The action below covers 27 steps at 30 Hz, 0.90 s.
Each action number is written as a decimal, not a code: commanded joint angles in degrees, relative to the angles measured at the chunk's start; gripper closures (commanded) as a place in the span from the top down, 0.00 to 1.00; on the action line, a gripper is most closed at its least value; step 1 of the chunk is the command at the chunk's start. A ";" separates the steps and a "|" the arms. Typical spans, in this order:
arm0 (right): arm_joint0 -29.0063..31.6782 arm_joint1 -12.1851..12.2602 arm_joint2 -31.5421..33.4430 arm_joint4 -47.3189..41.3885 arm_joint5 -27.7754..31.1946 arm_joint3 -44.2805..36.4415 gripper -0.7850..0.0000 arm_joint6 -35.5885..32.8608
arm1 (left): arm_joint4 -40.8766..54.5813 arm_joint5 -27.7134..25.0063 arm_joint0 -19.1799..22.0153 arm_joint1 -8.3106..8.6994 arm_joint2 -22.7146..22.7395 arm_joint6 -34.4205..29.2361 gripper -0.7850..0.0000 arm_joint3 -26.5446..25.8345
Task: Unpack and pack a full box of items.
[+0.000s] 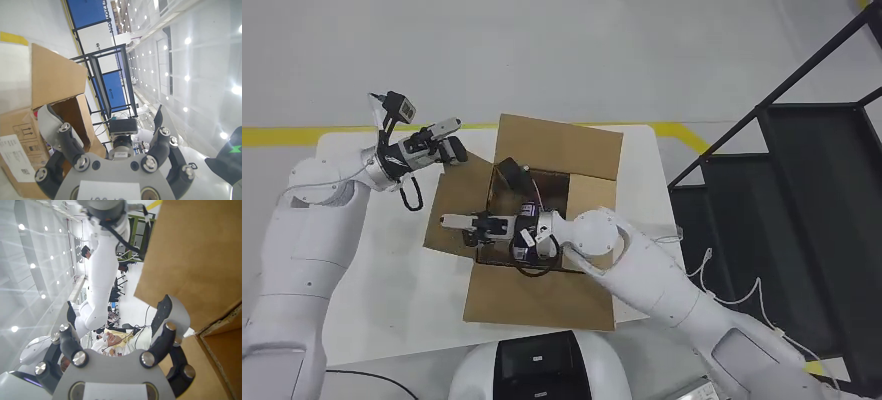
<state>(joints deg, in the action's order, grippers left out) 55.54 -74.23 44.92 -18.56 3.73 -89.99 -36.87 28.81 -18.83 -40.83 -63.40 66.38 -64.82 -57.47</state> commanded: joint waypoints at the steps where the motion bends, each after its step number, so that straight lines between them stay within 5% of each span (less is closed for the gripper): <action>1: 3.64 1.54 6.06 -2.37 0.35 -3.94 1.00 -2.44 | -1.43 0.35 0.00 0.06 -0.05 1.12 1.00 1.00; 12: 21.40 6.78 28.56 -1.30 -1.99 -18.76 1.00 -9.53 | -13.73 7.22 -1.02 -0.18 -4.21 7.60 1.00 3.59; 20: 24.74 7.66 31.99 0.14 -3.23 -19.42 1.00 -10.65 | -18.43 9.32 1.27 -1.05 -7.94 5.73 1.00 5.23; 27: 25.00 7.98 32.02 0.44 -3.20 -18.96 1.00 -12.06 | -18.70 7.63 5.49 -0.61 -6.55 -0.14 1.00 1.35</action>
<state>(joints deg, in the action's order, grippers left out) 80.59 -66.29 76.92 -18.24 0.49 -109.03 -48.85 9.86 -10.86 -35.97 -64.07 59.64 -63.65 -54.99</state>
